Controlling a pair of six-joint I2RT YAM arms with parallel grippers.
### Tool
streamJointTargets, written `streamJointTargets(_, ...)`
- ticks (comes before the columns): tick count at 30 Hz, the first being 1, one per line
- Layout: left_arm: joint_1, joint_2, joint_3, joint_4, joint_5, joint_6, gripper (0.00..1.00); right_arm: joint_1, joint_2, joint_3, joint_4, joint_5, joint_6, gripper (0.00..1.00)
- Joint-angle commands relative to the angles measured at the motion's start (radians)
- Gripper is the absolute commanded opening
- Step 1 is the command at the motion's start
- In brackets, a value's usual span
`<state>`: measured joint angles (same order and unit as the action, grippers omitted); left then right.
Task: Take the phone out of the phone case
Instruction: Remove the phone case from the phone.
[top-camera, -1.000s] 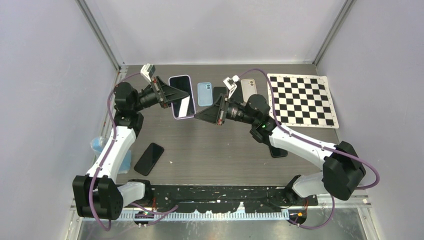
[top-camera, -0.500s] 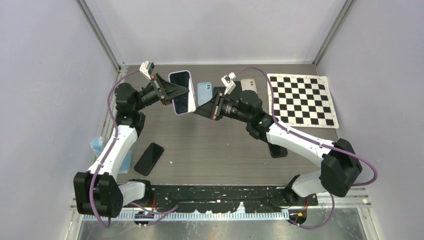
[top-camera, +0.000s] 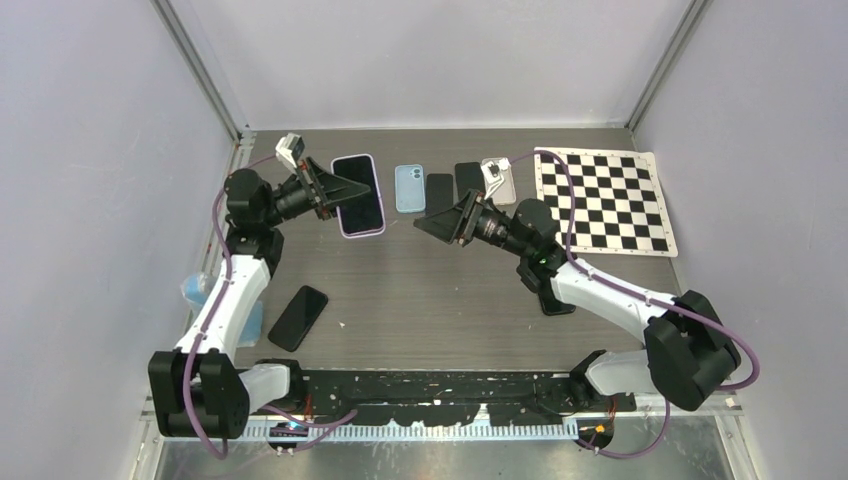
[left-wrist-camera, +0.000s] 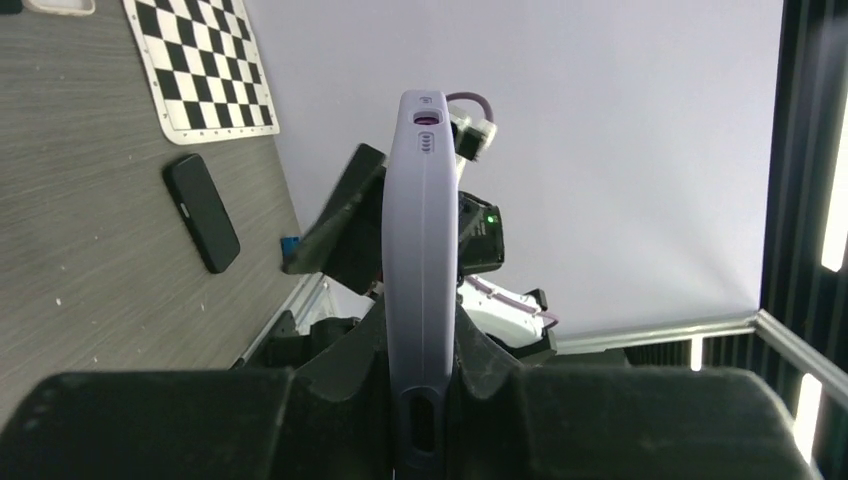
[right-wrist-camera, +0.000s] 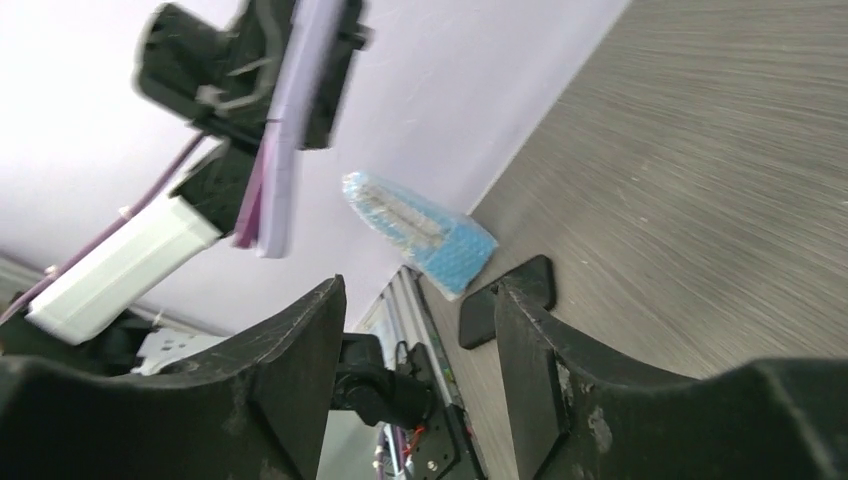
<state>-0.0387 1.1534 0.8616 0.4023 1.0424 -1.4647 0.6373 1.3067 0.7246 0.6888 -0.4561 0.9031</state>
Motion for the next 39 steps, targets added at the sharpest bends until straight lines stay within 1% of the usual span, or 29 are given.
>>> streamJointTargets(1,0.013,-0.021,-0.030,0.006,-0.029,-0.081,0.00,0.007,-0.037,0.037,0.218,-0.172,0.055,0.63)
streamJointTargets(4,0.013,-0.013,-0.059,0.014,-0.072,-0.127,0.00,0.028,-0.029,0.072,0.266,-0.220,0.108,0.64)
streamJointTargets(8,0.014,-0.010,-0.094,0.055,-0.118,-0.183,0.00,0.089,-0.021,0.113,0.234,-0.193,0.093,0.63)
streamJointTargets(10,0.014,-0.008,-0.094,0.061,-0.125,-0.192,0.00,0.113,-0.013,0.112,0.245,-0.152,0.105,0.57)
streamJointTargets(11,0.014,-0.010,-0.091,0.060,-0.125,-0.191,0.00,0.124,-0.009,0.110,0.280,-0.140,0.112,0.52)
streamJointTargets(13,0.014,-0.016,-0.087,0.054,-0.126,-0.192,0.00,0.135,0.007,0.111,0.310,-0.132,0.133,0.46)
streamJointTargets(15,0.014,-0.022,-0.085,0.037,-0.127,-0.192,0.00,0.145,0.023,0.123,0.313,-0.132,0.145,0.43)
streamJointTargets(21,0.014,-0.046,-0.090,0.013,-0.121,-0.195,0.00,0.154,0.074,0.152,0.298,-0.091,0.147,0.42)
streamJointTargets(28,0.014,-0.073,-0.088,-0.027,-0.106,-0.196,0.00,0.154,0.140,0.174,0.305,-0.052,0.160,0.37)
streamJointTargets(33,0.014,-0.086,-0.085,-0.036,-0.115,-0.195,0.00,0.153,0.181,0.153,0.326,-0.026,0.171,0.35)
streamJointTargets(39,0.013,-0.092,-0.074,-0.026,-0.105,-0.195,0.00,0.153,0.197,0.122,0.320,0.015,0.149,0.34)
